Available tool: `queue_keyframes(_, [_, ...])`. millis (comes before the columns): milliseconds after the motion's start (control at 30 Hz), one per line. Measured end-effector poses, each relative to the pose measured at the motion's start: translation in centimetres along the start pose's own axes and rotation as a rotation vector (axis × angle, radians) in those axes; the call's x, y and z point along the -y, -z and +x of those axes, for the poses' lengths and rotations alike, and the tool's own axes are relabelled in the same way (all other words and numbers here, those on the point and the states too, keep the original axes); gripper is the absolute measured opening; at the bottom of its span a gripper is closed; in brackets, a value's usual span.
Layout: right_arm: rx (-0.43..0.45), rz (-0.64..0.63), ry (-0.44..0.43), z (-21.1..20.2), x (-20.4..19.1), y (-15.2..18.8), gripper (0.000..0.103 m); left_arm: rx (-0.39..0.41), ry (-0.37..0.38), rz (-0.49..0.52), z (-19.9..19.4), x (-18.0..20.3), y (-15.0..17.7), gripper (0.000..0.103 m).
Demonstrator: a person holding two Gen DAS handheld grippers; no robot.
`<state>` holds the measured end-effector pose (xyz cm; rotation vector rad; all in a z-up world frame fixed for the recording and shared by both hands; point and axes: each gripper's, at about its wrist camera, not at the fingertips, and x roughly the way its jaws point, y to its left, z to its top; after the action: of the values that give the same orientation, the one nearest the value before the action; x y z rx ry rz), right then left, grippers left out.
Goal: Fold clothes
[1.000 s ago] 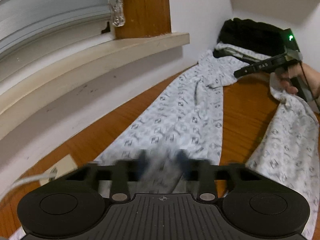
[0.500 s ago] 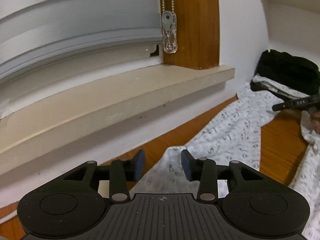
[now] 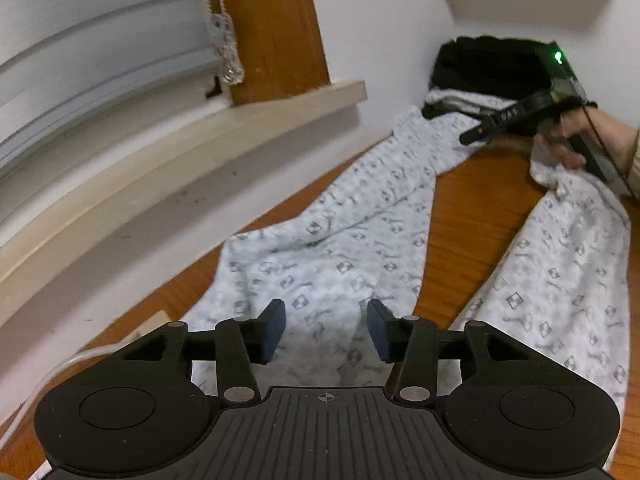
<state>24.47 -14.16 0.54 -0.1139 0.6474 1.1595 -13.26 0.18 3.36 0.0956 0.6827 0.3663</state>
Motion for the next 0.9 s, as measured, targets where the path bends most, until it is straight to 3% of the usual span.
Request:
queue_keyframes(200, [0.0,0.001,0.005,0.0,0.0,-0.1,0.062,-0.041,0.017,0.018,2.3,0.5,-0.4,0.052])
queue_keyframes(267, [0.0,0.0,0.005,0.0,0.0,-0.1,0.062,-0.035,0.022,0.012,2.4,0.3,-0.5,0.049])
queue_keyframes(333, [0.0,0.001,0.006,-0.1,0.0,-0.1,0.062,-0.014,0.045,-0.018,2.0,-0.3,-0.6,0.011])
queue_keyframes(367, [0.0,0.001,0.006,-0.1,-0.1,-0.1,0.062,0.002,0.058,-0.044,1.7,-0.8,-0.8,0.006])
queue_keyframes(500, [-0.002,0.0,0.006,0.0,-0.1,-0.2,0.062,0.08,0.031,-0.122,0.5,-3.5,-1.8,0.005])
queue_keyframes(667, [-0.003,-0.001,0.006,-0.1,-0.1,-0.3,0.062,0.056,0.012,-0.163,0.9,-5.7,-1.9,0.006])
queue_keyframes(767, [-0.003,-0.001,0.005,0.0,-0.1,-0.3,0.062,0.064,0.036,-0.185,0.4,-5.7,-1.3,0.022])
queue_keyframes(833, [-0.004,0.0,0.004,0.0,-0.1,-0.3,0.062,0.072,0.054,-0.16,0.0,-4.6,-1.1,0.056])
queue_keyframes(900, [-0.004,0.0,0.004,-0.1,-0.1,-0.3,0.062,0.066,0.062,-0.107,-0.1,-3.2,-1.0,0.062])
